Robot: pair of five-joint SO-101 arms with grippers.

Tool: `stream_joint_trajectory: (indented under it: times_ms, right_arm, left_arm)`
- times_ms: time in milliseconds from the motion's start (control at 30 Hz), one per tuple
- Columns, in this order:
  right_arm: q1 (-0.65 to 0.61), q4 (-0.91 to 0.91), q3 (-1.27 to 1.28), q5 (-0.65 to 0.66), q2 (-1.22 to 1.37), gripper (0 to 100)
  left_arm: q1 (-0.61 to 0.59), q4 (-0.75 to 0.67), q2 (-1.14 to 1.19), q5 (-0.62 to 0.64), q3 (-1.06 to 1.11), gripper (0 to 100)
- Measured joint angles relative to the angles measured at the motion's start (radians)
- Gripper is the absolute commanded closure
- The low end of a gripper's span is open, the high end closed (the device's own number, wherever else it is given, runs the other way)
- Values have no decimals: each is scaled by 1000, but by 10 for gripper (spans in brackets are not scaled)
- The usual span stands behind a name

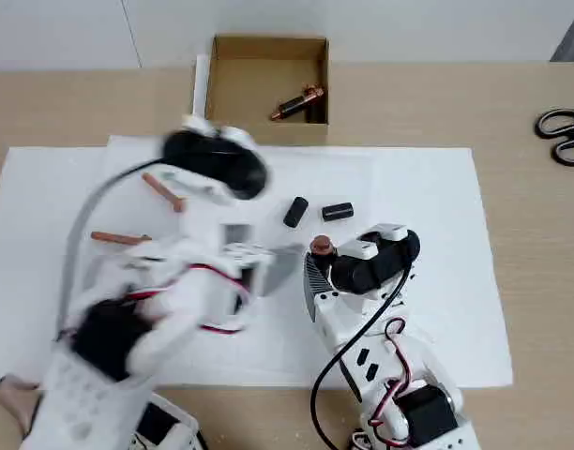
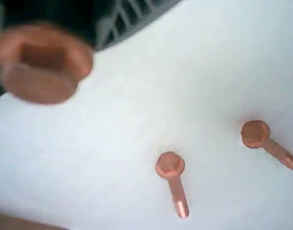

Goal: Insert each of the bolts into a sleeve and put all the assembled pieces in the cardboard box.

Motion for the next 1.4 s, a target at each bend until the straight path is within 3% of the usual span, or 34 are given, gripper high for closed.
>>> stream_joint_trajectory:
  times_ms: [133, 233, 300, 500, 1000, 1400]
  right_arm:
    - [54, 0, -44, 55, 58, 994]
    - [101, 0, -157, 83, 166, 993]
    - [110, 0, -261, 95, 284, 994]
    - [138, -152, -629, 100, 776, 994]
    - [150, -775, -1321, 103, 1970, 994]
    - [170, -839, -1777, 103, 2499, 986]
  left_arm:
    - [-242, 55, -58, -164, -17, 763]
    - [-384, 97, -83, -187, -17, 763]
    - [-416, 112, -94, -195, -2, 763]
    - [-433, 118, -91, -203, 14, 763]
    - [-439, 118, -94, -203, 129, 763]
    - [-439, 118, -94, -203, 129, 764]
